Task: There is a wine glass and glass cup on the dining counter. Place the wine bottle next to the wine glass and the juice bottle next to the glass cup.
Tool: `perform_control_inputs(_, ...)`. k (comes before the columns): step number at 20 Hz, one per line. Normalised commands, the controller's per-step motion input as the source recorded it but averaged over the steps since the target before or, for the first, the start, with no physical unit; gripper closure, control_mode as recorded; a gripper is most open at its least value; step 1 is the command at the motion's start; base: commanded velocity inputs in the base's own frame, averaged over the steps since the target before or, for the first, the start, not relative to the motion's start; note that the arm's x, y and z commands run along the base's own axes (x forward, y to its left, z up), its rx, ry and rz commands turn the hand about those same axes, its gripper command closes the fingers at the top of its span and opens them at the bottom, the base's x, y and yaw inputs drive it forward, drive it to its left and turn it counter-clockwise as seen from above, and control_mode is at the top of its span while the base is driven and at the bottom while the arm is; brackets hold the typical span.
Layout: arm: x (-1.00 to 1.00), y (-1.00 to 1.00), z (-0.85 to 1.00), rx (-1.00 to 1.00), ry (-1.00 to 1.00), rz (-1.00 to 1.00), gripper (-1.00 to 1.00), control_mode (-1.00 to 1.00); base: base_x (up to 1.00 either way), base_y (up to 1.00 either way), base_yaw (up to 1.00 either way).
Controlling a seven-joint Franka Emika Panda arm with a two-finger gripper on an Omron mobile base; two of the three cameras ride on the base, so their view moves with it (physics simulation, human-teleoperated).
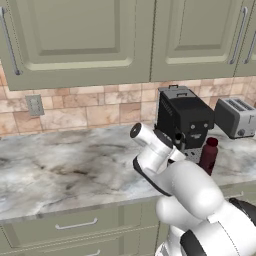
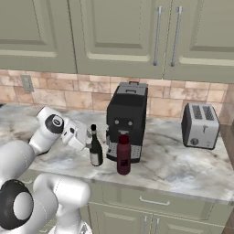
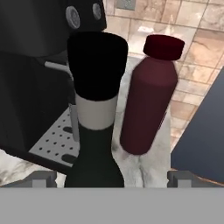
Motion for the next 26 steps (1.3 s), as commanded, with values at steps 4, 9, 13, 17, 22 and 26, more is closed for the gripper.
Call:
perform_control_inputs(4, 0.06, -0.07, -0.12, -0.03, 0.0, 0.03, -1.0, -1.0, 0.0, 0.0, 0.0)
perform_control_inputs(9, 0.1, 0.0, -0.09, -0.02, 0.0, 0.05, -1.0, -1.0, 0.0, 0.0, 0.0)
perform_control_inputs(13, 0.09, 0.0, -0.06, -0.01, 0.0, 0.05, -1.0, -1.0, 0.0, 0.0, 0.0)
perform_control_inputs(17, 0.04, 0.0, 0.0, 0.0, 0.0, 0.06, -1.0, -1.0, 0.0, 0.0, 0.0)
perform_control_inputs(22, 0.0, -0.02, 0.0, 0.0, 0.0, 0.06, -1.0, -1.0, 0.0, 0.0, 0.0)
perform_control_inputs(26, 0.0, -0.03, 0.0, 0.0, 0.0, 0.04, -1.0, -1.0, 0.0, 0.0, 0.0)
